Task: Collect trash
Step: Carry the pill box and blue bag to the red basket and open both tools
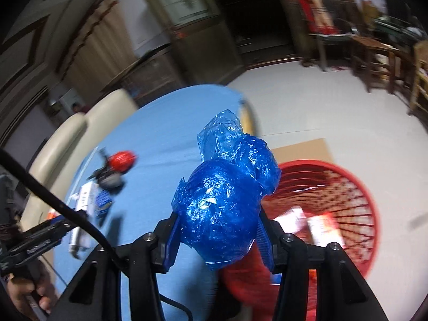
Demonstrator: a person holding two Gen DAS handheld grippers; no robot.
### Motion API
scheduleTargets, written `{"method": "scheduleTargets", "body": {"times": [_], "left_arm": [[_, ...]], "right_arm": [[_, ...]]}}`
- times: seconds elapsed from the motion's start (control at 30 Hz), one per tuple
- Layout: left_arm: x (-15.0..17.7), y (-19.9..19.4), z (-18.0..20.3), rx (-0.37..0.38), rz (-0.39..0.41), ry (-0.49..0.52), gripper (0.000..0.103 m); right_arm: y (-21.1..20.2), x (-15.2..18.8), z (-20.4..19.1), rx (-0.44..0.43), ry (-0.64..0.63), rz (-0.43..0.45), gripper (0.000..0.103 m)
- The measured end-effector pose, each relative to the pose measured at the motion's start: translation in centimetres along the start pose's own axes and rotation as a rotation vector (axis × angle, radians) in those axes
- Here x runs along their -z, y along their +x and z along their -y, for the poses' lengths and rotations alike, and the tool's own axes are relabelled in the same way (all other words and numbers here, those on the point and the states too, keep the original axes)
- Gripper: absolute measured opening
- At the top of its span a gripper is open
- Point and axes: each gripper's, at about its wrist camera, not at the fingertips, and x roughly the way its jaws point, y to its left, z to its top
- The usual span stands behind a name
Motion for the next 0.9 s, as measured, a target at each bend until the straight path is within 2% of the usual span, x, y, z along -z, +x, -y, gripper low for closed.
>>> {"method": "scheduleTargets", "body": {"times": [0.2,0.37,0.43,0.47,0.5,0.57,0.67,0.73,0.9], "left_arm": [[-1.3,0.6,5.9,0.077,-0.001,0.101,0.048],[-2.3,1.4,10.1,0.126,-0.002,0.167,0.048],[-2.6,1.7,11.5,0.144,-0.002,0.189,0.048],[-2.8,1.9,12.1,0.154,-0.004,0.196,0.048],[-2.9,2.1,12.6,0.166,-0.007,0.201,0.048],[-2.8,2.4,13.6,0.194,-0.013,0.214,0.048],[-2.8,3.4,14.9,0.215,-0.042,0.23,0.048],[-2.8,3.7,15.8,0.212,-0.04,0.25,0.048],[-2.4,4.7,16.6,0.23,-0.066,0.251,0.048]], "right_arm": [[-0.2,0.4,5.8,0.103,0.066,-0.023,0.052],[0.3,1.2,8.5,0.123,0.111,-0.054,0.054],[0.6,1.4,9.2,0.133,0.122,-0.07,0.058],[0.7,1.5,9.7,0.137,0.13,-0.075,0.064],[0.8,1.5,10.1,0.139,0.141,-0.085,0.074],[0.9,1.7,10.3,0.15,0.155,-0.088,0.078],[0.0,1.5,11.5,0.172,0.176,-0.048,0.08],[-1.4,1.3,12.4,0.163,0.22,0.007,0.08],[-4.7,-0.4,13.3,0.196,0.236,0.122,0.08]]}}
